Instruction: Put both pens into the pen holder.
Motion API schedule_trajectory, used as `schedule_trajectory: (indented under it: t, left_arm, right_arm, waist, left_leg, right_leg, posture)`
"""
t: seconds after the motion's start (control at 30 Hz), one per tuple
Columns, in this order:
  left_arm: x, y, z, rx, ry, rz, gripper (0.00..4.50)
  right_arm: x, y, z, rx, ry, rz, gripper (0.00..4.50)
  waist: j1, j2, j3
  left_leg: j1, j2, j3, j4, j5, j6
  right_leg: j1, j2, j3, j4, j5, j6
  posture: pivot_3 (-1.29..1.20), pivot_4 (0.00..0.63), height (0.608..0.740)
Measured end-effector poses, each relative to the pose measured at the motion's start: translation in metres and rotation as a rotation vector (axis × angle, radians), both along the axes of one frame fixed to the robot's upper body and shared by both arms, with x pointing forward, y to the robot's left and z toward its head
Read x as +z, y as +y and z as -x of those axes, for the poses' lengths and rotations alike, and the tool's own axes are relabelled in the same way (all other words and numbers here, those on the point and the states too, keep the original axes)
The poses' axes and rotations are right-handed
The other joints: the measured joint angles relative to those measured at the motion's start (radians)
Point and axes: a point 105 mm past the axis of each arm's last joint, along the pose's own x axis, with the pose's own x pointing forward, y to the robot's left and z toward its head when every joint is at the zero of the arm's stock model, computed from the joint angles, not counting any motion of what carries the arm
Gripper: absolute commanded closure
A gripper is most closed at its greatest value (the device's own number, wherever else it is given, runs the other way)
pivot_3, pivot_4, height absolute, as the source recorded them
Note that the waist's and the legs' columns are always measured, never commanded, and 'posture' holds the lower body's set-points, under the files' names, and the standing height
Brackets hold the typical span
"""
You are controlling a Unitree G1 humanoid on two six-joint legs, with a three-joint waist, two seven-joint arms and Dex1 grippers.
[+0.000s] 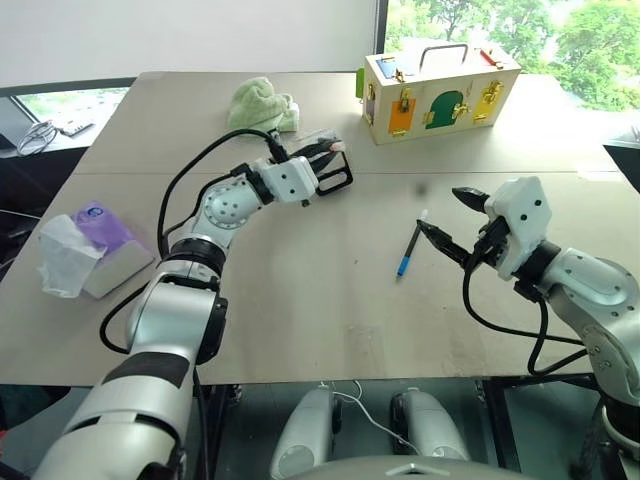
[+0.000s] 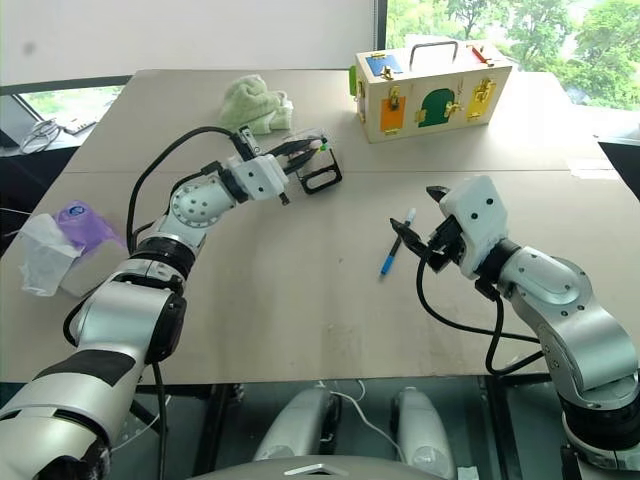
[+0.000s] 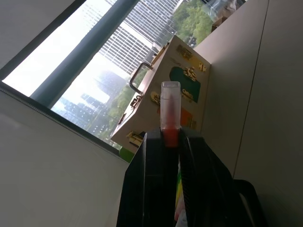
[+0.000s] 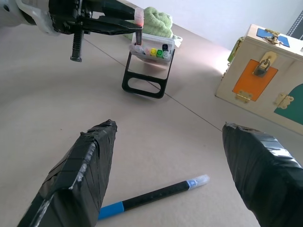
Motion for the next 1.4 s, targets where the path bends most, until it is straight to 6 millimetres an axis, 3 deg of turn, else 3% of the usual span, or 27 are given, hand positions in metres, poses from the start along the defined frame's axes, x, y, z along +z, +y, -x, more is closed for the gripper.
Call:
schedule_trajectory:
  t: [0.07,0.17,0.3,0.4,0.53,0.6,0.8,0.9,1.0,1.07,1.17,1.4]
  left_arm:
    - [0.001,0.002,-0.003,0.025,-0.005,0.002,4.50]
    - [0.000,0.006,-0.006,0.049,0.008,0.015,3.31]
    - [0.006,0.000,-0.001,-0.014,0.026,0.081,1.38]
    - [0.008,-0.012,0.007,-0.118,0.091,0.162,1.38]
    - [-0.002,-0.030,0.018,-0.268,0.423,0.428,1.38]
    - [-0.002,-0.038,0.025,-0.247,0.579,0.525,1.38]
    - [-0.003,-0.069,0.029,0.050,0.953,0.484,1.38]
    - [-0.020,-0.093,0.026,0.236,1.283,0.256,1.38]
    - [-0.017,-0.121,0.025,0.320,1.493,0.166,1.38]
    - [-0.020,-0.133,0.025,0.343,1.543,0.133,1.38]
    - [-0.039,-0.150,0.028,0.402,1.624,0.076,1.38]
    - [-0.067,-0.150,0.025,0.528,1.586,0.013,1.38]
  right_arm:
    - [0.002,0.001,0.002,0.004,-0.007,0.001,0.69]
    - [0.005,0.001,0.004,-0.003,-0.017,-0.002,0.59]
    - [0.003,-0.001,0.004,-0.016,-0.007,-0.004,0.59]
    - [0.001,-0.002,0.004,-0.020,0.002,-0.004,0.59]
    - [-0.005,-0.009,0.006,-0.035,0.024,0.003,0.59]
    - [-0.011,-0.017,0.008,-0.054,0.048,0.018,0.59]
    - [-0.021,-0.041,0.015,-0.118,0.081,0.048,0.59]
    - [-0.021,-0.052,0.018,-0.156,0.077,0.056,0.59]
    - [-0.018,-0.057,0.019,-0.173,0.064,0.065,0.59]
    - [-0.017,-0.059,0.019,-0.184,0.059,0.065,0.59]
    - [-0.015,-0.062,0.020,-0.211,0.042,0.062,0.59]
    - [-0.010,-0.056,0.026,-0.225,0.009,0.051,0.59]
  waist:
    - [0.000,0.000,0.000]
    - [-0.003,0.000,0.000]
    - [-0.003,0.000,0.000]
    - [-0.001,0.000,0.000]
    - [-0.012,0.000,0.000]
    - [-0.021,0.000,0.000]
    - [-0.019,0.000,0.000]
    - [-0.014,0.000,0.000]
    - [-0.019,0.000,0.000]
    - [-0.025,0.000,0.000]
    - [-0.028,0.000,0.000]
    - [-0.019,0.000,0.000]
  left_leg:
    - [0.000,0.000,0.000,0.000,0.000,0.000]
    - [0.000,0.000,0.000,0.000,0.000,0.000]
    - [0.000,0.000,0.000,0.000,0.000,0.000]
    - [0.000,0.000,0.000,0.000,0.000,0.000]
    - [-0.001,0.001,0.000,0.001,0.000,0.000]
    - [-0.001,0.002,-0.001,0.001,0.000,0.000]
    - [0.002,0.001,-0.003,0.002,0.000,0.000]
    - [0.001,-0.001,-0.006,0.005,0.000,0.000]
    - [0.001,-0.001,-0.004,0.005,0.000,0.000]
    - [0.002,-0.001,-0.002,0.003,0.000,0.000]
    - [0.001,0.000,0.000,-0.002,0.000,0.000]
    - [0.000,0.000,0.001,-0.001,0.000,0.000]
  right_leg:
    - [0.000,0.000,0.000,0.000,0.000,0.000]
    - [0.000,0.000,0.000,0.000,0.000,0.000]
    - [0.000,0.000,0.000,0.000,0.000,0.000]
    - [0.000,-0.001,0.000,0.000,0.000,0.000]
    - [0.000,-0.001,0.001,0.000,0.000,0.000]
    - [0.000,0.000,0.001,0.000,0.000,0.000]
    - [0.003,0.002,0.000,0.002,0.000,0.000]
    - [0.005,0.003,-0.003,0.003,-0.001,0.002]
    - [0.005,0.002,-0.002,0.001,-0.003,0.005]
    - [0.004,0.002,0.000,0.001,-0.002,0.002]
    - [0.000,0.002,0.003,0.001,-0.002,0.001]
    - [-0.001,0.000,0.003,0.000,-0.003,0.001]
  posture:
    - [0.00,0.150,0.740]
    - [0.00,0.150,0.740]
    - [0.00,0.150,0.740]
    - [0.00,0.150,0.740]
    - [0.00,0.150,0.740]
    - [0.00,0.150,0.740]
    - [0.00,0.150,0.740]
    - [0.00,0.150,0.740]
    - [0.00,0.150,0.740]
    - [0.00,0.150,0.740]
    - [0.00,0.150,0.740]
    - [0.00,0.150,0.740]
